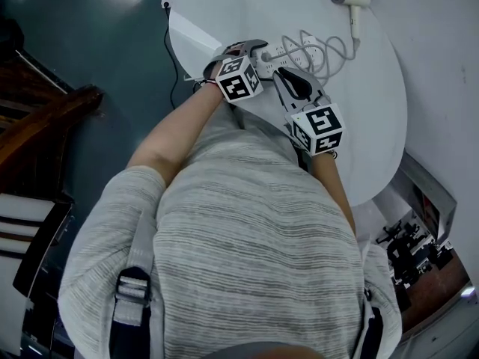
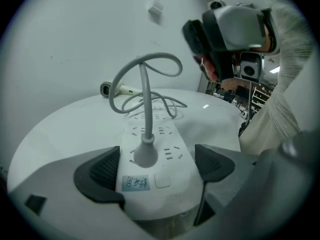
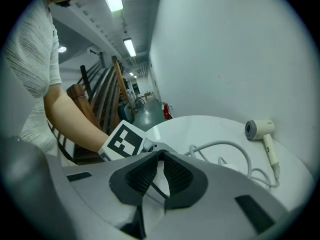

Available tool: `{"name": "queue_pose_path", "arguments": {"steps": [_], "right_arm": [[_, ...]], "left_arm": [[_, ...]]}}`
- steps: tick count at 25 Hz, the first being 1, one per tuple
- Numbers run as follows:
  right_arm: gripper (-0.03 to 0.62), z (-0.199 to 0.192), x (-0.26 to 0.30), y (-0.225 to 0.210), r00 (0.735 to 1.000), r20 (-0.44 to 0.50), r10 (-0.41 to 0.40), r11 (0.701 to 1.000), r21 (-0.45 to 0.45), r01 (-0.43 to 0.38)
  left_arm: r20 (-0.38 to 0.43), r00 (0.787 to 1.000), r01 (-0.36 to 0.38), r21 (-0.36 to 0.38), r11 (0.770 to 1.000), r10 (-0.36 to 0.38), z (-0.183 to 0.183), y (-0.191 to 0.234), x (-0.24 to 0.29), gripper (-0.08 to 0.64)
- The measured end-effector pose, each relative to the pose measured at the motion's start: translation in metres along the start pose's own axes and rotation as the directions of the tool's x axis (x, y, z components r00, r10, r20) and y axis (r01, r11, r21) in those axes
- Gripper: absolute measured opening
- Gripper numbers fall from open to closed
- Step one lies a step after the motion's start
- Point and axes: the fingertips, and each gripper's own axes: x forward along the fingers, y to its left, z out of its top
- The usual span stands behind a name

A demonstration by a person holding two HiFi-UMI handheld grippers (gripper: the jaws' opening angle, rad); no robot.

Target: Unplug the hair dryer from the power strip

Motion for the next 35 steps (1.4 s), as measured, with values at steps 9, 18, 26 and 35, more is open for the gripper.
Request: {"name": "queue_pose_path", "arguments": {"steps": [9, 18, 26, 35], "right_arm": [[0.101, -0.04, 0.045, -0.02, 0.977, -0.209, -0.033, 0.999, 0.003, 0.035], [0.092, -0.057, 0.075, -0.034, 0.927, -0.349, -0.14, 0.969, -0.239, 0.056], [0.07, -0.057, 0.075, -0.032, 0.904, -0.385, -0.188, 0.95, -0.304, 0.068], [0.055, -0.056, 0.073, -0.034, 0.875, -0.455, -0.164, 0.961, -0.273, 0.038]], "left_arm": [[0.022, 1.0, 0.009, -0.026, 1.0, -0.009, 0.002, 0.0, 0.0, 0.457], [0.032, 0.999, 0.006, -0.024, 1.0, -0.006, 0.003, 0.0, 0.002, 0.457], [0.029, 1.0, 0.009, -0.029, 1.0, -0.008, 0.003, 0.0, 0.001, 0.457], [0.016, 1.0, 0.014, -0.039, 0.999, -0.014, 0.002, 0.001, 0.004, 0.457]]}}
